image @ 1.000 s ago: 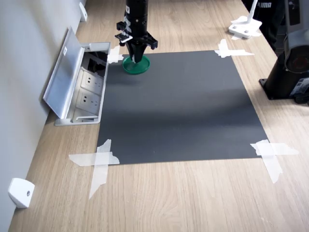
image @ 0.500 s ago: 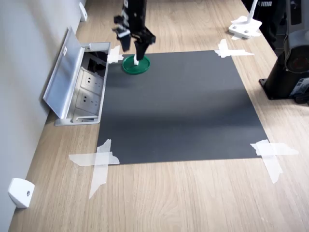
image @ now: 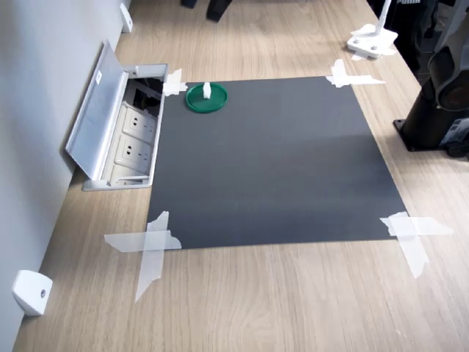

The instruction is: Grasp a white terminal and put it on the green lid.

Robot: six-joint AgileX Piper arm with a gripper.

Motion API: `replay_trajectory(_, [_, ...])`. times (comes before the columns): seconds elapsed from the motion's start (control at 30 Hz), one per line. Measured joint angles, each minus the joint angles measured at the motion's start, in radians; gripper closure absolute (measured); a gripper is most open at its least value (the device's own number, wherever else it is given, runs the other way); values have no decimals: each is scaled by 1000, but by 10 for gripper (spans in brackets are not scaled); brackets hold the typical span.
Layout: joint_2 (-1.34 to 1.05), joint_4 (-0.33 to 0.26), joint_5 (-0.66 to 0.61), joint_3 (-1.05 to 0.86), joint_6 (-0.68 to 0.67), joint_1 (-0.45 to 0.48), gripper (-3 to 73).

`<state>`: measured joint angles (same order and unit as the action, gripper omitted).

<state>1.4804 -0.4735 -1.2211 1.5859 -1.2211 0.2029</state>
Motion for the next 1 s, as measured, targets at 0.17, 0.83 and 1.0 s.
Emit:
replay_trajectory(0.17, [-148,-55,-10,-5,12,-85,642])
replay_trajectory(0.83, [-972,164,453,-864,662,-208,701])
replay_trajectory(1.0, [-1125,256,562,-1054,968,-144,702])
